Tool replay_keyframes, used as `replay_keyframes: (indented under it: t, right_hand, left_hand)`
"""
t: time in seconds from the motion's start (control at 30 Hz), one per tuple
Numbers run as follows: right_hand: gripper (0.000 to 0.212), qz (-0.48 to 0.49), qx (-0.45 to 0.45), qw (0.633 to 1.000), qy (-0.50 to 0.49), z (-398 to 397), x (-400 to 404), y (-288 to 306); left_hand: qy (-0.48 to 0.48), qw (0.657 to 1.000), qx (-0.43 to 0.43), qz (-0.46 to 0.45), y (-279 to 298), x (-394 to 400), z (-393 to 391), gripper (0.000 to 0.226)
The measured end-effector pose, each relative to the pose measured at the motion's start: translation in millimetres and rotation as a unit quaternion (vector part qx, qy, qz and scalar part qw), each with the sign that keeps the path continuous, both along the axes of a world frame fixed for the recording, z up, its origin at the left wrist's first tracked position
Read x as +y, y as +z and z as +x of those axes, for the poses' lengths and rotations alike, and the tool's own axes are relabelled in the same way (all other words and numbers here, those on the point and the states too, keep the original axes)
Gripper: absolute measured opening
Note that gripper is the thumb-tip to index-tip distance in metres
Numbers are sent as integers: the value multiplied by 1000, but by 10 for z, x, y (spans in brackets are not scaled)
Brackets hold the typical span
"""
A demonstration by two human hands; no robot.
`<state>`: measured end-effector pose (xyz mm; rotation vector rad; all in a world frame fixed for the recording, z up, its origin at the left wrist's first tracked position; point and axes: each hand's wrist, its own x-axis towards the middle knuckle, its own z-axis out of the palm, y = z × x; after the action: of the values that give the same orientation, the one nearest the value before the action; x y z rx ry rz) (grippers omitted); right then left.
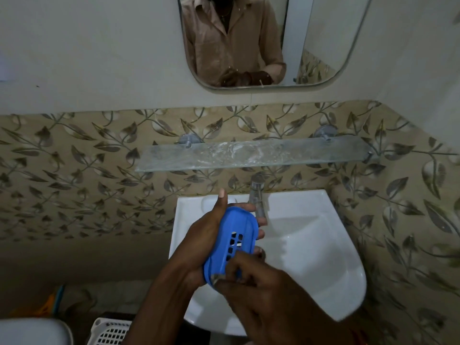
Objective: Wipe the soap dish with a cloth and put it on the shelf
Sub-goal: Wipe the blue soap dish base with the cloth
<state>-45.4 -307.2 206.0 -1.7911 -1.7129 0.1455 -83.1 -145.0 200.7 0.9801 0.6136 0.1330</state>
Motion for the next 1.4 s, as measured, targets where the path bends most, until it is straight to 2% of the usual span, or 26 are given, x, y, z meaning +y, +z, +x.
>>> replay_keyframes:
  t: [0.03,0.17,0.3,0.5,0.6,0.67,0.77,0.97,1.07,1.17,1.27,1.33,1.4]
  right_hand:
    - [13,1,-21,1000,-3,29,21,26]
    - [14,31,-1,997,-73,217,135,155]
    - [13,-17,-1,1000,-9,102,49,98]
    - [22,-86,-126,987,54,249,-62,196]
    - [12,-107,-164,980,26,444,-94,178]
    - [13,-75,-163,984,-16,603,-43,180]
    - [19,-40,-158,985,-63,634,46,161]
    - [13,-74,-65,995,-14,300,-40,62]
    - [19,-56,-73,995,-48,373,13,46]
    - [24,-15,-120,986,-113,531,125,133]
    - [31,-5,-144,975,-170,591,208,190]
    - [25,-29,-155,976,-153,477,168,177]
    - [10,-52,-108,987,-107,289,77,180]
  left_hand:
    - [-3,1000,1,1,-4,-8,7,74]
    - [-21,1000,15,-5,-11,-58,9,70]
    - [-1,1000,4,-15,41,3,49,70]
    - [-1,999,32,-17,0,-10,22,71]
    - [11,1000,20,-13,6,45,-18,71]
    - [20,1000,17,4,-6,70,-22,70]
    - [26,1000,-4,-17,24,88,-14,72]
    - [59,997,-22,-39,44,131,-8,71]
    - [42,998,-27,-44,21,106,-14,72]
    - [7,996,-44,-75,-51,9,-43,69]
    - [12,995,-53,-79,-116,-51,-38,72]
    - [30,996,-56,-63,-108,-25,-23,75]
    - [48,995,-60,-64,-96,21,-26,76]
